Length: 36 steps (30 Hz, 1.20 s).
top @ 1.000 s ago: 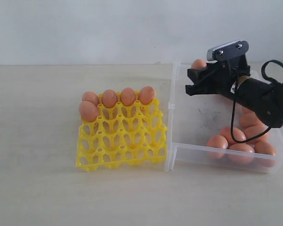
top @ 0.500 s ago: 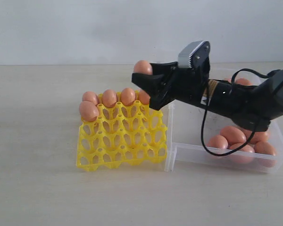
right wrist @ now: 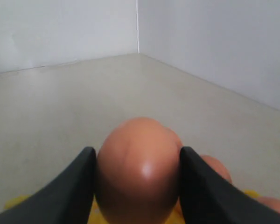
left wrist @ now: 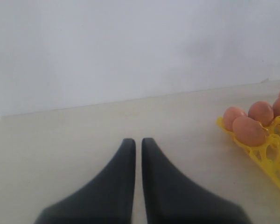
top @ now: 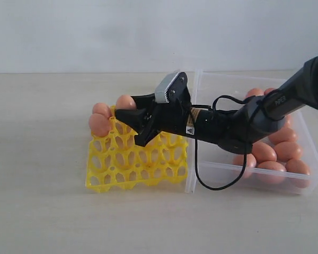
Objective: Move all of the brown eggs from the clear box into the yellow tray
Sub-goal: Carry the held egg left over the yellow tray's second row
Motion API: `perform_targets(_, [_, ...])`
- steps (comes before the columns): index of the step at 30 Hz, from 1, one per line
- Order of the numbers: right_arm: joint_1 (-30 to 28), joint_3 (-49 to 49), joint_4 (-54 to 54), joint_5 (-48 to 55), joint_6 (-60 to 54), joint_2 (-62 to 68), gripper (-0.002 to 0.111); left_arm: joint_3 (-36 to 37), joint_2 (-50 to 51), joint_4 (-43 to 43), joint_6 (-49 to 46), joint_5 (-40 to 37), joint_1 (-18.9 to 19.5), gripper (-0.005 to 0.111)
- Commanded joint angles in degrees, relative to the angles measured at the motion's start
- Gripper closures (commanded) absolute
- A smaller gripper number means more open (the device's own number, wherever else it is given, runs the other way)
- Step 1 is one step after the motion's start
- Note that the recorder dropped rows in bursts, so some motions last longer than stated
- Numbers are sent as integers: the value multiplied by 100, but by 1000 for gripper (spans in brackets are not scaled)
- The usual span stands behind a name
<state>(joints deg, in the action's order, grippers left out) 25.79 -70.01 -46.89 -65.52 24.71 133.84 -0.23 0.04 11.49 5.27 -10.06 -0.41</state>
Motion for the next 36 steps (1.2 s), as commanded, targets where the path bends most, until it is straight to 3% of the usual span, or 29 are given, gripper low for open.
perform_targets(1, [10, -210, -203, 194, 489, 164, 108, 23, -4, -2, 29, 18, -31, 103])
perform_targets(9, [270, -225, -392, 914, 254, 177, 108, 23, -4, -2, 29, 18, -31, 103])
perform_targets(14, [278, -266, 456, 1072, -172, 177, 108, 23, -4, -2, 29, 18, -31, 103])
perform_targets(23, [283, -550, -277, 1114, 540, 177, 108, 23, -4, -2, 29, 18, -31, 103])
perform_targets(36, [283, -550, -332, 1817, 973, 177, 108, 23, -4, -2, 29, 18, -31, 103])
